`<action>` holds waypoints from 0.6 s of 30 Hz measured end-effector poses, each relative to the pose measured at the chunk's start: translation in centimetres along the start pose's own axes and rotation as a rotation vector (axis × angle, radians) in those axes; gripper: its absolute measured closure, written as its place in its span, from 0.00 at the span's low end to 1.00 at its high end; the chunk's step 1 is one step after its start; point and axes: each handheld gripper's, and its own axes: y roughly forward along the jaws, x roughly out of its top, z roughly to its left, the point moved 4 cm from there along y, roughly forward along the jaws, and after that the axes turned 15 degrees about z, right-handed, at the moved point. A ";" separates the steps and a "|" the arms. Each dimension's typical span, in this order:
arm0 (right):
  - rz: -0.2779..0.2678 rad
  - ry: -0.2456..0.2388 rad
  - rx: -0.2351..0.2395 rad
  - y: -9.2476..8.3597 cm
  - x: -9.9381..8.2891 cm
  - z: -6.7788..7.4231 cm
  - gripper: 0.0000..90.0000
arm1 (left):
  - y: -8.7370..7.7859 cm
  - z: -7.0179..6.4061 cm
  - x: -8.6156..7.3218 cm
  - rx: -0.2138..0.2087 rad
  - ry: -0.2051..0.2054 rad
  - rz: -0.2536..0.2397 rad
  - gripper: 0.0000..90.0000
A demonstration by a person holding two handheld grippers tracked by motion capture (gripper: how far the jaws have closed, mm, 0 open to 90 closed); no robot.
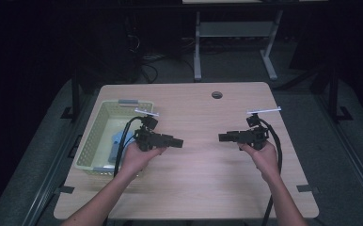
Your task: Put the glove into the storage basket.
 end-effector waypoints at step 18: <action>0.003 0.039 -0.015 -1.0 -2.0 -1.8 0.40 | 2.4 -0.9 -0.8 -0.014 0.033 0.026 0.33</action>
